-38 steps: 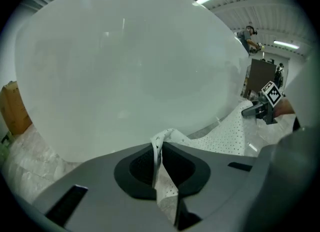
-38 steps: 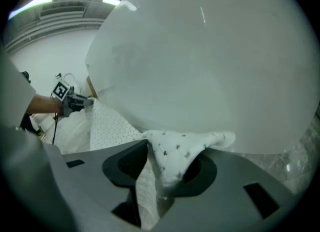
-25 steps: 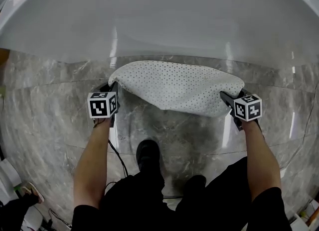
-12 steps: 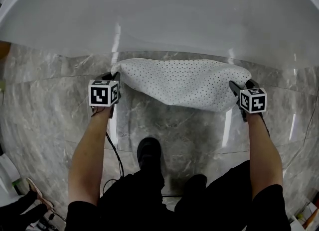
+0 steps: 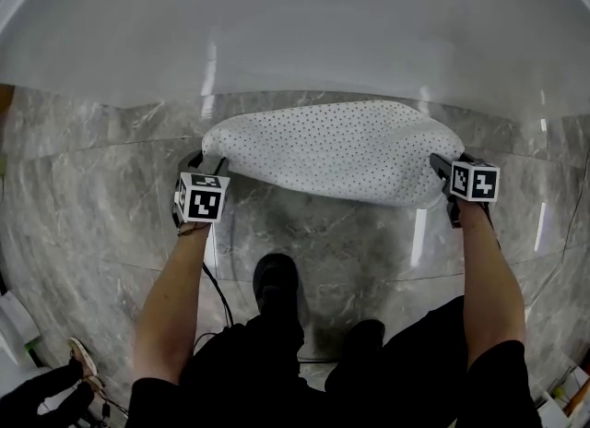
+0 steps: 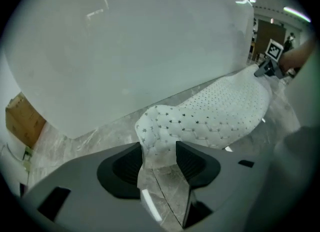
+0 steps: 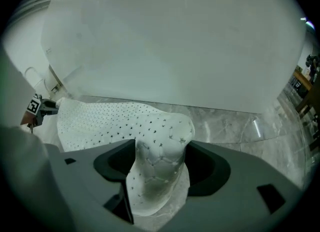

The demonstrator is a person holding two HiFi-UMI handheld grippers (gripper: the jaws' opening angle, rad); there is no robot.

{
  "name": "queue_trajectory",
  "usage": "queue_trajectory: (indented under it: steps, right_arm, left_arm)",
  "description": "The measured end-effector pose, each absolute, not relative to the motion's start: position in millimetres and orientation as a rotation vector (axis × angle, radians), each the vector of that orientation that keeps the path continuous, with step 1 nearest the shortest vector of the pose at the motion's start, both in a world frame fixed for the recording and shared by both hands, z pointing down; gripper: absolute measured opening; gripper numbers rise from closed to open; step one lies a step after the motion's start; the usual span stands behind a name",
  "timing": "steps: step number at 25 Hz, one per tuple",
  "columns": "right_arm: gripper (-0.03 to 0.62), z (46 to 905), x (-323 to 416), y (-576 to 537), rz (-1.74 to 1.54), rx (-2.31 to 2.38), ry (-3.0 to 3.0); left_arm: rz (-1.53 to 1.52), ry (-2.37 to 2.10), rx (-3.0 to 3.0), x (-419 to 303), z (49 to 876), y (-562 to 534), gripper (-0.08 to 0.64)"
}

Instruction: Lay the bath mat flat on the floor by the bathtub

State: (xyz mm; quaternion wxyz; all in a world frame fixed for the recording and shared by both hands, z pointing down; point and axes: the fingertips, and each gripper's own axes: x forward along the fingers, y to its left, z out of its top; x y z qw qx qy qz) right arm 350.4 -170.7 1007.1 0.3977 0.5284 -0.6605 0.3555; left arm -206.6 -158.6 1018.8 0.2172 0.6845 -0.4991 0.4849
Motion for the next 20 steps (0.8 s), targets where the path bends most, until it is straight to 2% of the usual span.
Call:
queue_trajectory:
  steps: [6,10,14,17,20]
  right_arm:
    - [0.325,993.3,372.1,-171.1,0.871,1.422,-1.595]
    - [0.324,971.6,363.0,-179.0,0.621,1.356,-1.623]
    - [0.321,957.6,255.8,-169.5,0.322,1.002,-1.844]
    - [0.321,972.9,155.3,-122.7,0.144,0.617,-1.966]
    - [0.321,1003.5,88.0,-62.4,-0.019,0.248,-1.946]
  left_arm:
    - [1.442,-1.440,2.008,-204.7,1005.1,-153.6,0.227]
    - [1.562,-1.386,2.080,-200.1,1008.9,-133.4,0.227]
    - [1.677,-1.331,2.086,-205.2,1014.0,-115.4,0.227]
    - [1.695,-1.323,2.104,-201.9,1010.1,-110.3,0.225]
    - [1.684,-1.224,2.173,-174.3,1014.5,-97.5,0.225]
